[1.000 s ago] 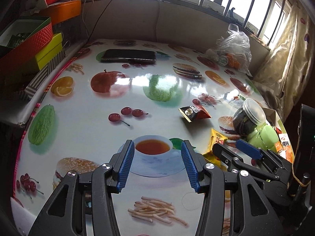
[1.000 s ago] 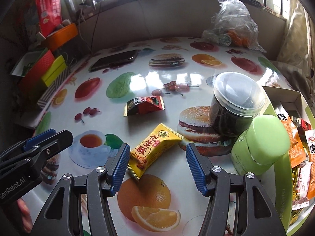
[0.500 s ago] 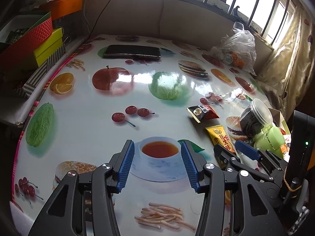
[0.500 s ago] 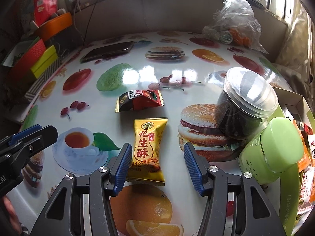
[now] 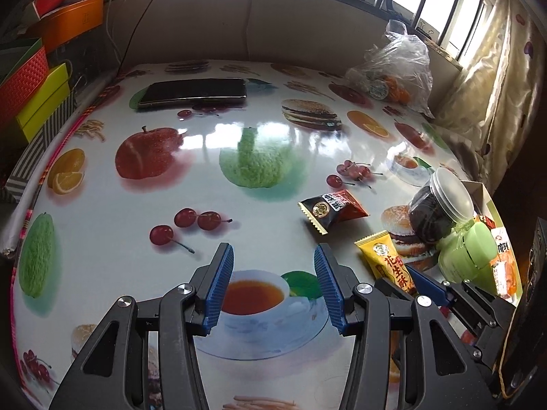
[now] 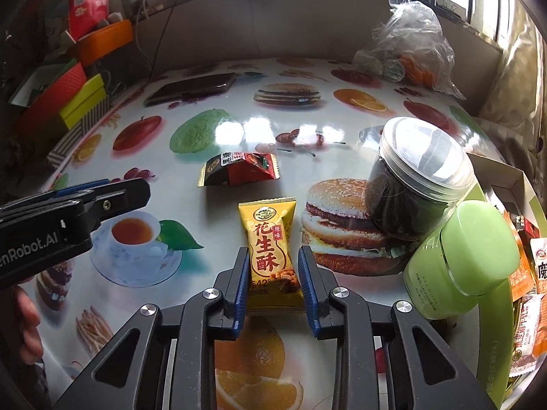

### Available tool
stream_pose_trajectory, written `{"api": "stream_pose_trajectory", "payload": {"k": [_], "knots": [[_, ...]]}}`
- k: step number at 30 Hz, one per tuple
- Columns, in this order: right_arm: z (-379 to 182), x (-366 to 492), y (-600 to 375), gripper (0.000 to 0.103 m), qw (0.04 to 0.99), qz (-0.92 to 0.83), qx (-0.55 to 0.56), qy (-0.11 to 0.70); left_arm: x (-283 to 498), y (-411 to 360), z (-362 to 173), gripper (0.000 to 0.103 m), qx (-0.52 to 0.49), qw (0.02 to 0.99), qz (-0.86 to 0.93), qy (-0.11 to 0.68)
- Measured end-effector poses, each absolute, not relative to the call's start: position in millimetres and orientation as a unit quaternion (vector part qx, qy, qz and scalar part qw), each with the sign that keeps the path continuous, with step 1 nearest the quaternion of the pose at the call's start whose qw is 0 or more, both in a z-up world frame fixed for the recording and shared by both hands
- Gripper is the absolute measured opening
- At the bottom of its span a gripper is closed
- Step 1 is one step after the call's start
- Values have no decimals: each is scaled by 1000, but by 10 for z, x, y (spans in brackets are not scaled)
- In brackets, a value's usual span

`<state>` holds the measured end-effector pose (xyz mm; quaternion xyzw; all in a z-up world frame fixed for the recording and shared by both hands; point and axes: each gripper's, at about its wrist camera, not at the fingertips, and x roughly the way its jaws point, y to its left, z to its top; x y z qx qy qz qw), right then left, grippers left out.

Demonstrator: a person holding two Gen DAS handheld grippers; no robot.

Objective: Organize snacks
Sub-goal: 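Lower the left tool over the red-black packet while the right grasps the yellow peanut-crisp packet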

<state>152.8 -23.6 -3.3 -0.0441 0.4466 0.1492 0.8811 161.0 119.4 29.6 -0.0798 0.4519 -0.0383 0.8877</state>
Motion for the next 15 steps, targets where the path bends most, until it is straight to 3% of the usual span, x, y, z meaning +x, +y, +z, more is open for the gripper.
{"api": "stream_pose_trajectory", "payload": {"k": [15], "knots": [[-2,1390,-579,26,877,147,-24,458,2115,774,249,51,15,885,-104,454]]}}
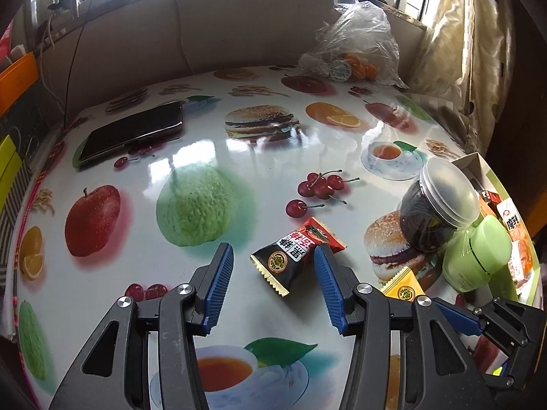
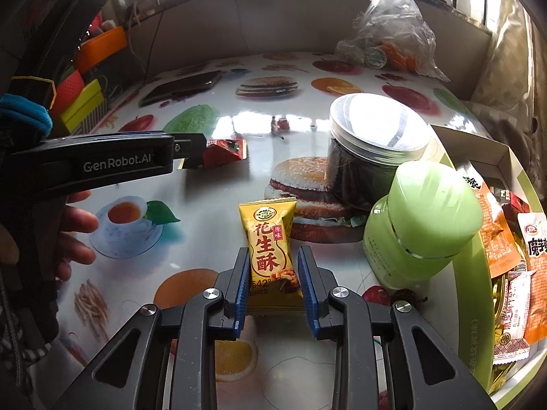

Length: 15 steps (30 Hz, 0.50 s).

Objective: Organize snacks
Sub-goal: 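Lower the left tool over the red-black packet while the right grasps the yellow peanut-crisp packet, then grasp the red-black packet with the left tool while the right holds the yellow packet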

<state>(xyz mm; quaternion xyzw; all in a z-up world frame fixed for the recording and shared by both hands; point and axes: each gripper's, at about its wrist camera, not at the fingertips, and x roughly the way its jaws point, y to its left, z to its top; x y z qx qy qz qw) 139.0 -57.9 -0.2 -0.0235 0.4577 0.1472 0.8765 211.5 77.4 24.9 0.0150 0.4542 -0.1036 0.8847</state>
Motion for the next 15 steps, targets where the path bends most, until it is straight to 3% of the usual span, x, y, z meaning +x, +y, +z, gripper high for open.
{"api": "stream_pose_trajectory", "payload": {"k": [15], "knots": [[0,1404,-593,26,876,147,-17,458,2322,665,74,51,35,871,-106,479]]}}
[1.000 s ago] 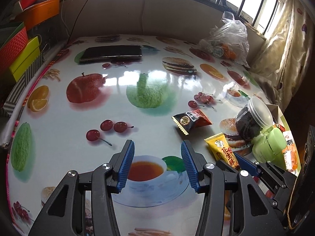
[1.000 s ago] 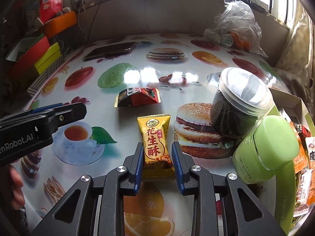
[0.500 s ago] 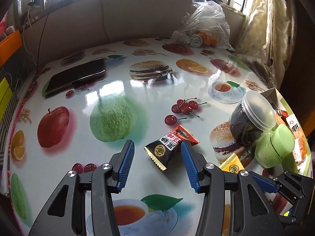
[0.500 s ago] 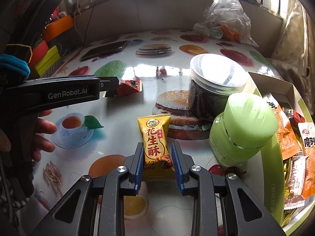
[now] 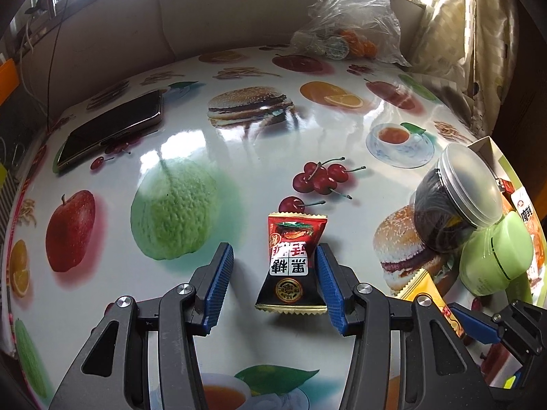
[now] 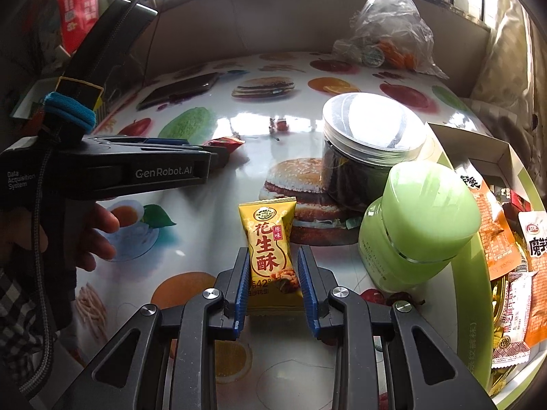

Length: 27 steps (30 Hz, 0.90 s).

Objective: Organize snacks
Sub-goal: 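Grasp the red-black packet with the left tool while the right holds the yellow packet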

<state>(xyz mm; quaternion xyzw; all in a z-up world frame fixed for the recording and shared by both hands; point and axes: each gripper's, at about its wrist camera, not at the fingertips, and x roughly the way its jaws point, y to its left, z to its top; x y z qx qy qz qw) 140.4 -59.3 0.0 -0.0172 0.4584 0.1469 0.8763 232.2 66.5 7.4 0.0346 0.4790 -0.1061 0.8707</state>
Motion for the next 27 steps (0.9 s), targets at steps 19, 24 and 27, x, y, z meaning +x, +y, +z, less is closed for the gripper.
{"api": "stream_pose_trajectory", "payload": {"k": [19,24,27], "knots": [[-1,1409,-608,26,877,148,-13,458,2327,667,82,27,22,876,-94,473],[4,1414,-615,26,877,146,-12,457,2323,669,86,26,23,876,-94,473],[3,1414,-621,26,877,147,-12,457,2290,677,100,26,22,877,-92,471]]}}
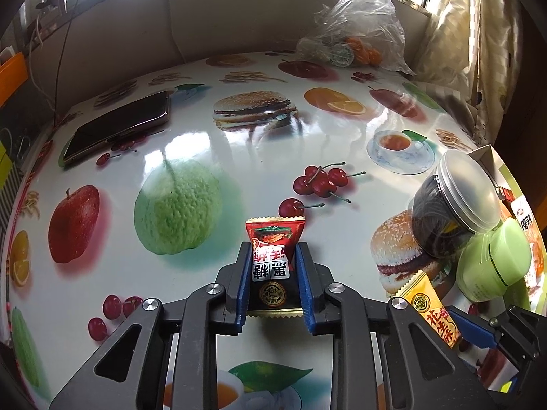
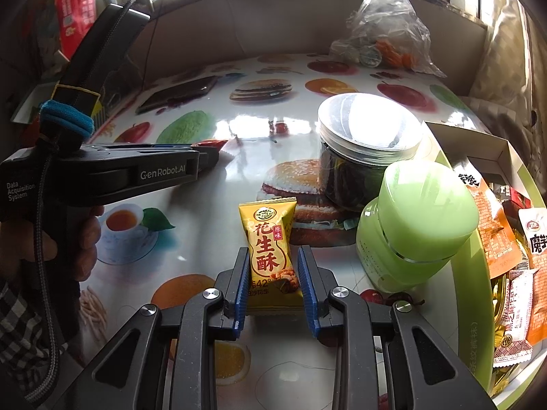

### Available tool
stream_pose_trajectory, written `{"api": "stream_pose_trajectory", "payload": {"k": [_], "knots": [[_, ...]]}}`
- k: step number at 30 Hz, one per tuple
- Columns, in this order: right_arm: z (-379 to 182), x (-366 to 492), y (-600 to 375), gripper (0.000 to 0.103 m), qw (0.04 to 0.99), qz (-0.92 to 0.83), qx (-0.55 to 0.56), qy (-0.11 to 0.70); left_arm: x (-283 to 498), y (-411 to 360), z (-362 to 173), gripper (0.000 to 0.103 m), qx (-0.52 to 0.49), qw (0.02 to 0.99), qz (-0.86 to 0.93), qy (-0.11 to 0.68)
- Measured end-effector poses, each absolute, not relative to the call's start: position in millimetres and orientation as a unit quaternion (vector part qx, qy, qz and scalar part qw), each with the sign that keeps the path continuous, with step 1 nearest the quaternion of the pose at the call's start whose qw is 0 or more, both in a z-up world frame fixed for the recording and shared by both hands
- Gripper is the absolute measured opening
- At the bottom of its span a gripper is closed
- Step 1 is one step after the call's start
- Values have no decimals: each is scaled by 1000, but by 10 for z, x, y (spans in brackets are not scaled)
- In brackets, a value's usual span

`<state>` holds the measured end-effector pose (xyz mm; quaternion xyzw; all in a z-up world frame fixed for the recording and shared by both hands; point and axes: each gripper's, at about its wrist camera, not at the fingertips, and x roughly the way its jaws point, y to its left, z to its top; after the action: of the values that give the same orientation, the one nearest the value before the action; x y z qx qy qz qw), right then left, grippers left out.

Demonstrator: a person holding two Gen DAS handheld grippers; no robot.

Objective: Organize snacks
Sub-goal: 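Grasp the red-black packet with the left tool while the right holds the yellow packet, then carry the red-black packet with the left tool while the right carries the yellow packet into the box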

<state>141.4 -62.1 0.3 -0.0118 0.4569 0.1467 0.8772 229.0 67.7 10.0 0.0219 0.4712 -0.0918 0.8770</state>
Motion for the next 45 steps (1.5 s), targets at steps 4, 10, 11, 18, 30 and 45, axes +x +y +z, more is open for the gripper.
{"api": "stream_pose_trajectory", "payload": {"k": [4,10,11,18,30,45], "knots": [[12,1421,-632,26,878,145,-11,456,2247,701,139,26,18,879,-90,468],[39,1403,-636,26,881,148,-10,449,2188,721,202,26,13,881,-87,464],[48,1389,-632,26,882,149,-11,447,2180,727,214,26,12,882,-85,463],[88,1355,-604,25,884,155,-13,441,2102,778,301,26,12,886,-79,457],[73,1268,-609,23,883,161,-15,440,1969,836,279,26,2,884,-75,460],[252,1129,-678,22,895,174,3,410,1838,837,474,26,-5,893,-75,444]]}}
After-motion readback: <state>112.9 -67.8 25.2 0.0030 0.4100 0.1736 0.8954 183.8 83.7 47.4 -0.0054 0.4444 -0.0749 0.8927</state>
